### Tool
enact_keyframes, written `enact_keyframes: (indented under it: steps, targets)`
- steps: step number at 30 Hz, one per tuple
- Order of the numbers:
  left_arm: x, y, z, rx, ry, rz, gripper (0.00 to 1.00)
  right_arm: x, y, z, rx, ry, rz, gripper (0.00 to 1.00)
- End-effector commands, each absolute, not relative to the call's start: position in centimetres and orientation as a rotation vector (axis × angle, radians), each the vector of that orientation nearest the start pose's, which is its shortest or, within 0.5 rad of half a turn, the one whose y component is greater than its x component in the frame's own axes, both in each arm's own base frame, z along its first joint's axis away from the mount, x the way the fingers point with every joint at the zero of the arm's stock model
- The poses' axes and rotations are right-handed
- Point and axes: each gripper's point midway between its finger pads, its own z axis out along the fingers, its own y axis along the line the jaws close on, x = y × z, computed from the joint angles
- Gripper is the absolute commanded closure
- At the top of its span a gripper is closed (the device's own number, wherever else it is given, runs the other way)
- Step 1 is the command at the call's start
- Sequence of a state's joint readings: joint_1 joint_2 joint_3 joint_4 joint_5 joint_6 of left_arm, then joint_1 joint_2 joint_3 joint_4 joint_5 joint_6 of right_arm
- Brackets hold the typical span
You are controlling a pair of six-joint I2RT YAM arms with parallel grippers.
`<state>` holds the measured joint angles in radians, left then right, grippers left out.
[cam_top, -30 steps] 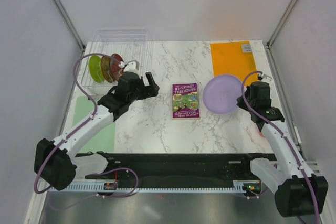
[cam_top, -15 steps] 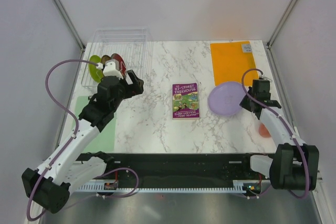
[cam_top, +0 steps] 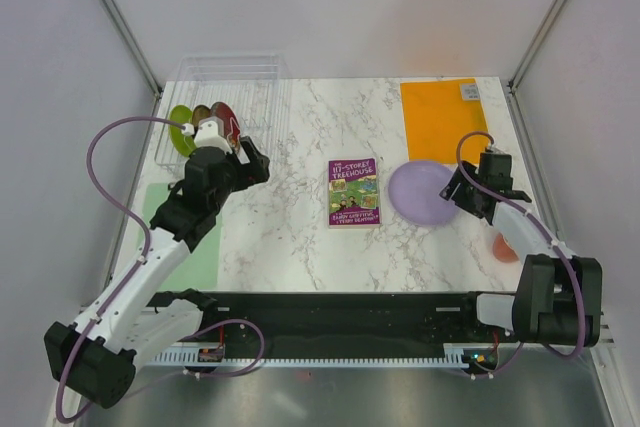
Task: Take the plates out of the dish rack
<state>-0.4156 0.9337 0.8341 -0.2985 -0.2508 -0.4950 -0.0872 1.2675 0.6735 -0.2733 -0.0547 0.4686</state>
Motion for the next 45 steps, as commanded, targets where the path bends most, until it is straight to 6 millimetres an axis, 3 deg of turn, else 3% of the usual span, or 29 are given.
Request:
enact_keyframes:
  steps: [1, 3, 5, 9, 13, 14, 15, 16, 17, 19, 21, 22, 24, 32, 34, 44, 45]
  targets:
    - [31.5, -10.8, 23.3, -0.220, 1.950, -0.346, 0.00, 30.4, -0.8, 7.3, 0.640, 2.344, 0.169, 0.20]
    - [31.6, -10.8, 23.2, -0.216, 1.954, -0.344, 0.00, 30.2, -1.3, 8.1, 0.630, 2.334, 0.134, 0.02]
    - [31.9, -10.5, 23.3, -0.221, 1.954, -0.331, 0.00, 29.9, -1.8, 8.9, 0.613, 2.330, 0.097, 0.02]
    - [33.6, -8.3, 23.9, -0.285, 1.931, -0.249, 0.00, 30.8, -2.0, 13.0, 0.561, 2.250, 0.096, 0.02]
    - [37.6, -4.4, 24.6, -0.369, 1.888, -0.068, 0.02, 31.3, -0.5, 17.2, 0.472, 2.156, 0.203, 0.02]
    - [38.9, -3.8, 23.2, -0.383, 1.922, -0.017, 0.05, 31.4, -0.3, 18.0, 0.457, 2.139, 0.223, 0.02]
    - [40.0, -2.8, 23.0, -0.400, 1.913, 0.020, 0.12, 31.4, 0.4, 18.5, 0.429, 2.132, 0.268, 0.02]
    - [41.1, -2.0, 23.8, -0.397, 1.890, 0.079, 0.15, 31.4, 0.7, 18.7, 0.420, 2.129, 0.284, 0.02]
    - [42.3, -1.7, 22.1, -0.395, 1.921, 0.133, 0.16, 31.4, 1.0, 19.0, 0.410, 2.126, 0.300, 0.02]
    - [44.2, -0.8, 23.0, -0.388, 1.900, 0.191, 0.18, 31.4, 1.4, 18.8, 0.392, 2.137, 0.330, 0.02]
    - [45.9, -0.6, 21.2, -0.369, 1.943, 0.233, 0.19, 31.5, 1.6, 18.7, 0.383, 2.145, 0.337, 0.02]
    - [46.8, -0.3, 21.6, -0.367, 1.932, 0.263, 0.19, 31.6, 1.6, 18.4, 0.374, 2.155, 0.337, 0.02]
    - [47.8, 0.5, 20.0, -0.381, 1.958, 0.304, 0.19, 31.9, 1.7, 18.1, 0.363, 2.166, 0.336, 0.02]
    - [51.2, 1.5, 17.7, -0.399, 1.991, 0.315, 0.22, 33.1, 1.8, 16.6, 0.342, 2.211, 0.344, 0.02]
    - [51.7, 1.7, 17.2, -0.403, 1.998, 0.316, 0.27, 33.3, 1.8, 16.2, 0.342, 2.220, 0.350, 0.02]
    - [51.9, 2.5, 15.6, -0.410, 2.025, 0.355, 0.98, 33.4, 1.9, 15.7, 0.342, 2.234, 0.354, 0.05]
    - [51.7, 2.6, 15.6, -0.410, 2.027, 0.357, 0.98, 33.4, 1.8, 15.7, 0.343, 2.234, 0.348, 0.05]
